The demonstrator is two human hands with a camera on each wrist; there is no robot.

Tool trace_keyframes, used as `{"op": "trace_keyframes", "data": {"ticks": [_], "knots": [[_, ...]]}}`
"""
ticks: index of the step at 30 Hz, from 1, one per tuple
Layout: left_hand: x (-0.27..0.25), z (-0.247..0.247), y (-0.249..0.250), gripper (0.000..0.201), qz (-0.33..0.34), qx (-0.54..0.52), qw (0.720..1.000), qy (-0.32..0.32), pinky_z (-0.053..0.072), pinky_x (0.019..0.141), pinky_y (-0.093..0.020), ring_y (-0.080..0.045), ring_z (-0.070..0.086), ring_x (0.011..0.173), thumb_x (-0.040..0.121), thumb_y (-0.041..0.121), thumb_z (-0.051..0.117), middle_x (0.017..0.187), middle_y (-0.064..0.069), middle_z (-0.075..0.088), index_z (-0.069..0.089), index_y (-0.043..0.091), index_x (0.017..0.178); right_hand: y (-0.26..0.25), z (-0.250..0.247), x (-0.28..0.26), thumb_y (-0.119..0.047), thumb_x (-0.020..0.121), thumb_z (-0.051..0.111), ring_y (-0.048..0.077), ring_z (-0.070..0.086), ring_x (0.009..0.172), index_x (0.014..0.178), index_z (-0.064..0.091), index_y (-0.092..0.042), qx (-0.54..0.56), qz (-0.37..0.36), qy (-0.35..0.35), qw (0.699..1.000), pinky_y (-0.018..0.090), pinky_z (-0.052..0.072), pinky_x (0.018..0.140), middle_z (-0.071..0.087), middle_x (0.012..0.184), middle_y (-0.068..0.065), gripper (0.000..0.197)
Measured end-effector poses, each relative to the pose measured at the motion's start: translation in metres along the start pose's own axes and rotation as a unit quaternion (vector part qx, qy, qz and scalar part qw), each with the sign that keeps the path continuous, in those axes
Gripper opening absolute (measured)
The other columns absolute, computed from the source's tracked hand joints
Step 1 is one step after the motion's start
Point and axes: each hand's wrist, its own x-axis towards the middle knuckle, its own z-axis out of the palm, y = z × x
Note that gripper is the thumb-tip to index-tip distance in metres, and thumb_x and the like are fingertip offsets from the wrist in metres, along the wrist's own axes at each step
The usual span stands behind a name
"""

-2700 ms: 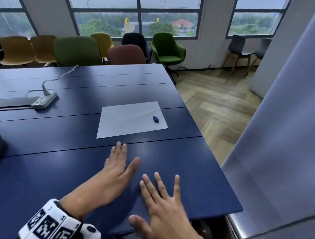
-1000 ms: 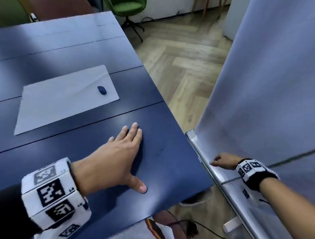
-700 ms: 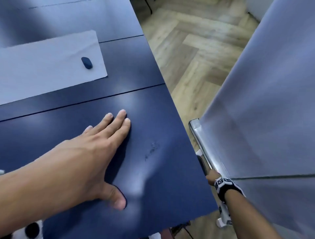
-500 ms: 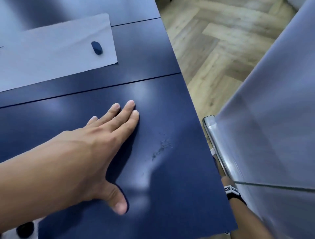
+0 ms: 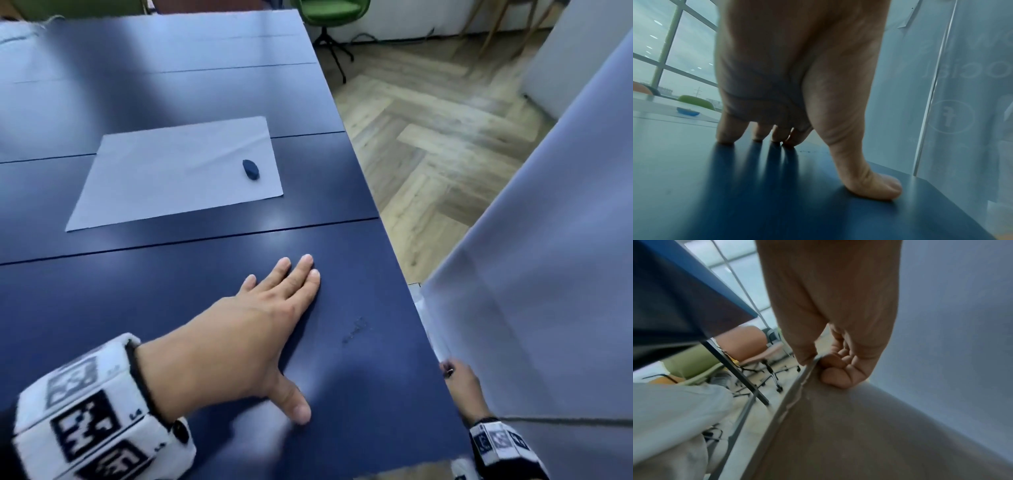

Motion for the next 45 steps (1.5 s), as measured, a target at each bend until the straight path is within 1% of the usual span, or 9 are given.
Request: {"op": "trace_keyframes", "data": {"ticks": [17, 21, 25, 27, 30, 37, 40, 43, 45], "knots": [[-0.004, -0.003, -0.002, 0.142, 0.037, -0.047, 0.998, 0.035, -0.001, 0.120, -0.046, -0.019, -0.020, 0.149, 0.063, 0.062, 0.082, 0.162, 0.000, -0.022, -0.012, 0.012, 0.156, -0.097, -0.147, -0.129, 0.003, 0.065, 0.070, 0.019, 0.033, 0.050, 0.052, 0.036, -0.015, -0.015, -0.183, 0.184, 0.966, 0.027, 0.031, 0.050, 0.035, 0.048, -0.001, 0.041], [-0.009, 0.000, 0.002, 0.128, 0.005, -0.093, 0.994, 0.060, -0.005, 0.122, -0.044, -0.016, -0.022, 0.148, 0.073, 0.084, 0.051, 0.161, 0.001, -0.025, -0.014, 0.012, 0.155, -0.110, -0.158, -0.145, 0.002, 0.065, 0.071, 0.020, 0.035, 0.050, 0.052, 0.038, -0.013, -0.029, -0.182, 0.196, 0.963, 0.034, 0.033, 0.052, 0.038, 0.048, 0.001, 0.038], [-0.039, 0.048, 0.020, 0.129, -0.091, -0.104, 0.982, 0.125, -0.009, 0.121, -0.040, -0.023, -0.025, 0.147, 0.057, 0.093, -0.012, 0.157, -0.011, -0.031, -0.023, 0.004, 0.149, -0.113, -0.164, -0.157, 0.002, 0.065, 0.072, 0.021, 0.035, 0.049, 0.052, 0.038, -0.012, -0.039, -0.188, 0.210, 0.959, 0.033, 0.036, 0.052, 0.038, 0.047, 0.002, 0.039], [-0.052, 0.081, 0.031, 0.123, -0.116, -0.097, 0.963, 0.225, -0.001, 0.121, -0.037, -0.029, -0.003, 0.150, 0.070, 0.086, -0.017, 0.160, -0.022, -0.007, 0.000, -0.005, 0.151, -0.110, -0.166, -0.158, 0.003, 0.065, 0.072, 0.022, 0.034, 0.048, 0.052, 0.037, -0.012, -0.045, -0.191, 0.220, 0.955, 0.031, 0.036, 0.052, 0.037, 0.046, 0.002, 0.040], [-0.052, 0.114, 0.044, 0.107, -0.159, -0.136, 0.942, 0.262, 0.012, 0.112, -0.045, -0.036, 0.034, 0.136, 0.092, 0.077, 0.014, 0.143, -0.031, 0.043, 0.050, -0.016, 0.131, -0.104, -0.164, -0.161, 0.002, 0.065, 0.072, 0.021, 0.034, 0.048, 0.053, 0.038, -0.011, -0.046, -0.190, 0.220, 0.956, 0.029, 0.036, 0.052, 0.037, 0.047, 0.004, 0.038], [0.006, 0.085, 0.095, 0.110, -0.125, -0.178, 0.954, 0.206, 0.018, 0.107, -0.058, -0.050, 0.043, 0.131, 0.091, 0.077, 0.009, 0.137, -0.040, 0.044, 0.050, -0.018, 0.129, -0.103, -0.159, -0.165, 0.003, 0.064, 0.070, 0.017, 0.033, 0.047, 0.052, 0.037, -0.014, -0.018, -0.226, 0.219, 0.949, 0.017, 0.035, 0.053, 0.035, 0.046, -0.002, 0.039], [0.020, 0.066, 0.122, 0.110, -0.084, -0.122, 0.961, 0.235, 0.011, 0.111, -0.056, -0.047, 0.030, 0.140, 0.090, 0.078, 0.007, 0.147, -0.037, 0.033, 0.041, -0.014, 0.139, -0.105, -0.160, -0.164, 0.002, 0.065, 0.070, 0.016, 0.034, 0.047, 0.053, 0.037, -0.014, -0.004, -0.229, 0.223, 0.948, 0.018, 0.035, 0.052, 0.036, 0.047, -0.002, 0.038], [0.018, 0.061, 0.154, 0.103, 0.095, -0.074, 0.974, 0.192, -0.016, 0.118, -0.047, -0.026, -0.019, 0.148, 0.090, 0.078, 0.011, 0.162, -0.019, -0.011, -0.003, -0.001, 0.154, -0.106, -0.163, -0.161, 0.002, 0.066, 0.070, 0.017, 0.035, 0.048, 0.053, 0.039, -0.012, 0.006, -0.225, 0.226, 0.948, 0.018, 0.035, 0.052, 0.038, 0.047, 0.000, 0.037], [0.003, 0.050, 0.166, 0.106, 0.187, -0.134, 0.965, 0.123, -0.019, 0.117, -0.034, -0.011, -0.028, 0.144, 0.081, 0.081, 0.007, 0.163, -0.007, -0.018, -0.011, 0.007, 0.155, -0.107, -0.165, -0.160, 0.002, 0.067, 0.071, 0.018, 0.036, 0.048, 0.053, 0.041, -0.010, 0.011, -0.225, 0.226, 0.948, 0.021, 0.035, 0.051, 0.040, 0.048, 0.001, 0.036]]}}
